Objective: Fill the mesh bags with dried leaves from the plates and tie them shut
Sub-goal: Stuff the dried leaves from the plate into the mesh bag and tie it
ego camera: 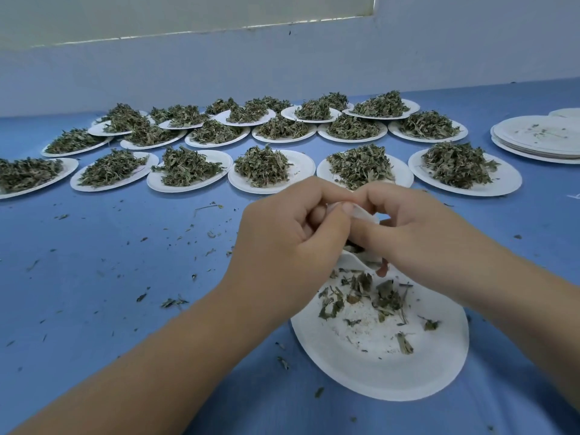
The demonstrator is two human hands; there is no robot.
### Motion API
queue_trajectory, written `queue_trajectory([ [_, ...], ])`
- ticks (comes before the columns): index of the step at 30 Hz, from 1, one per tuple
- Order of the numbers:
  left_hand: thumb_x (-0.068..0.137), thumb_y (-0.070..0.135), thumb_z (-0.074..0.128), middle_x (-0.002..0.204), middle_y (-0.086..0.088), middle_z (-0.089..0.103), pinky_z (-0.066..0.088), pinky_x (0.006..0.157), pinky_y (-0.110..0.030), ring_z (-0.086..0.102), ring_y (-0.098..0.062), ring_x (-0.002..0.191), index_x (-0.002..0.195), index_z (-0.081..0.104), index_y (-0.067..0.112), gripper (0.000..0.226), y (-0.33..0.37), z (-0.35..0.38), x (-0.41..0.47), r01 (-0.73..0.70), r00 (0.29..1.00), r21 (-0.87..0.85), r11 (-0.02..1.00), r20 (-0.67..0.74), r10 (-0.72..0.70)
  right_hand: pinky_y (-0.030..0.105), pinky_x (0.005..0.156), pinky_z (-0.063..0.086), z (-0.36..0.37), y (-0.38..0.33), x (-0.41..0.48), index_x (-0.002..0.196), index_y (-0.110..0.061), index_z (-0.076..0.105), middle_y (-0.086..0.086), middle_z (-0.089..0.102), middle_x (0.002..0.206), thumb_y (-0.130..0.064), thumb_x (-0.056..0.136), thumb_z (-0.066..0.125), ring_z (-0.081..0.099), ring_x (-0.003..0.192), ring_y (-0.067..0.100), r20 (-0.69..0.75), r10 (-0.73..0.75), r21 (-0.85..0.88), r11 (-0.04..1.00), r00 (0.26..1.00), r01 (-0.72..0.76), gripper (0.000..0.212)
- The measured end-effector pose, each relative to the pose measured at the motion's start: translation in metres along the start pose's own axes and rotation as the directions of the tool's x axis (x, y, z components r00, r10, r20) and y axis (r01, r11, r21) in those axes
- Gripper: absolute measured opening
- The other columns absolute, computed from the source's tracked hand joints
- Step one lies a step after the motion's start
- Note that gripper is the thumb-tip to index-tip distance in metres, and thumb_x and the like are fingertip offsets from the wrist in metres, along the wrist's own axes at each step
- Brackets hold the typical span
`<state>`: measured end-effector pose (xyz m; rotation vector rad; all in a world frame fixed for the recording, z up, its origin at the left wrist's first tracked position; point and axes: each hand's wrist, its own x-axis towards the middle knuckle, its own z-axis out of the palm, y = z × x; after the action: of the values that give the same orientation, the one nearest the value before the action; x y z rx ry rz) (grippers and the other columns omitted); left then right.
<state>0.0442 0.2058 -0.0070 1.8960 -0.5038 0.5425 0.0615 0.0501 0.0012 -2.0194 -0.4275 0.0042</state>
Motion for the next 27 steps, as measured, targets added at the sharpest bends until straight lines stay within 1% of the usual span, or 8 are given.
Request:
queue_trajectory([
  [3, 0.084, 0.014, 0.061, 0.054, -0.003, 0.046, 0.028, 0.046, -0.01, 0.036, -0.004, 0.044, 0.085, 0.073, 0.021, 0.015, 0.0, 0.002, -0.001, -0.05, 0.998, 0.058, 0.997, 0.034, 0.048, 0.019, 0.044, 0.043, 0.006, 0.002, 0.003, 0.077, -0.021, 0.061, -0.011, 0.056, 0.06, -0.041, 0.076, 0.061, 0.053, 0.045, 0.003, -0.036, -0.015, 0.009, 1.0, 0.999, 0.015, 0.019],
  [5, 0.084, 0.013, 0.061, 0.056, -0.001, 0.047, 0.028, 0.048, -0.011, 0.037, -0.002, 0.046, 0.086, 0.073, 0.017, 0.013, 0.0, 0.004, -0.001, -0.092, 0.995, 0.095, 0.991, 0.053, 0.087, 0.021, 0.043, 0.037, 0.009, 0.003, 0.005, 0.067, -0.022, 0.055, -0.012, 0.049, 0.053, -0.029, 0.073, 0.064, 0.047, 0.042, 0.004, -0.032, -0.019, 0.029, 0.999, 0.999, 0.02, 0.012],
  [8, 0.084, 0.012, 0.061, 0.056, -0.001, 0.049, 0.029, 0.049, -0.011, 0.038, -0.002, 0.047, 0.086, 0.073, 0.017, 0.013, 0.0, 0.006, -0.001, -0.115, 0.992, 0.13, 0.985, 0.063, 0.108, 0.02, 0.042, 0.034, 0.01, 0.006, 0.007, 0.061, -0.023, 0.05, -0.012, 0.045, 0.048, -0.013, 0.072, 0.062, 0.044, 0.04, 0.004, -0.038, -0.033, 0.019, 0.999, 0.999, 0.034, 0.019],
  [11, 0.085, 0.012, 0.06, 0.053, -0.001, 0.049, 0.029, 0.047, -0.01, 0.039, -0.003, 0.046, 0.085, 0.072, 0.021, 0.015, -0.001, 0.004, 0.0, -0.084, 0.996, 0.095, 0.992, 0.035, 0.081, 0.015, 0.043, 0.039, 0.003, 0.001, 0.004, 0.075, -0.021, 0.062, -0.008, 0.055, 0.06, -0.028, 0.076, 0.065, 0.052, 0.044, 0.005, -0.004, -0.052, 0.086, 0.995, 0.999, 0.053, 0.008],
  [14, 0.087, 0.014, 0.06, 0.054, -0.004, 0.047, 0.03, 0.044, -0.011, 0.039, -0.004, 0.044, 0.084, 0.07, 0.026, 0.016, 0.0, 0.0, 0.002, -0.073, 0.997, 0.062, 0.995, 0.007, 0.073, 0.013, 0.052, 0.046, -0.006, -0.003, 0.0, 0.087, -0.026, 0.07, -0.003, 0.066, 0.079, -0.036, 0.082, 0.066, 0.061, 0.054, 0.005, 0.04, -0.081, 0.145, 0.987, 0.996, 0.075, 0.013],
  [19, 0.088, 0.014, 0.058, 0.057, -0.004, 0.047, 0.031, 0.047, -0.012, 0.041, -0.008, 0.047, 0.087, 0.069, 0.023, 0.015, 0.002, 0.001, 0.001, -0.096, 0.995, 0.079, 0.992, 0.035, 0.094, 0.013, 0.044, 0.04, -0.002, -0.002, 0.001, 0.079, -0.019, 0.069, -0.009, 0.058, 0.059, -0.021, 0.082, 0.067, 0.049, 0.044, 0.002, -0.02, -0.097, 0.141, 0.985, 0.995, 0.099, 0.004],
  [23, 0.089, 0.013, 0.057, 0.054, 0.009, 0.044, 0.032, 0.051, -0.011, 0.044, -0.001, 0.051, 0.092, 0.07, 0.017, 0.014, 0.002, 0.002, -0.001, -0.146, 0.986, 0.141, 0.979, 0.099, 0.133, 0.021, 0.049, 0.041, 0.001, 0.0, 0.003, 0.072, -0.015, 0.063, 0.006, 0.059, 0.065, -0.013, 0.074, 0.068, 0.051, 0.054, 0.011, -0.029, -0.075, 0.103, 0.992, 0.997, 0.077, 0.006],
  [27, 0.088, 0.011, 0.058, 0.059, 0.005, 0.049, 0.029, 0.05, -0.011, 0.041, -0.001, 0.05, 0.092, 0.07, 0.015, 0.013, 0.002, 0.002, -0.002, -0.201, 0.976, 0.201, 0.959, 0.119, 0.18, 0.012, 0.044, 0.032, 0.004, 0.0, 0.004, 0.06, -0.02, 0.052, -0.011, 0.049, 0.052, -0.024, 0.065, 0.062, 0.04, 0.045, 0.002, -0.065, -0.094, 0.018, 0.995, 0.993, 0.095, 0.012],
])
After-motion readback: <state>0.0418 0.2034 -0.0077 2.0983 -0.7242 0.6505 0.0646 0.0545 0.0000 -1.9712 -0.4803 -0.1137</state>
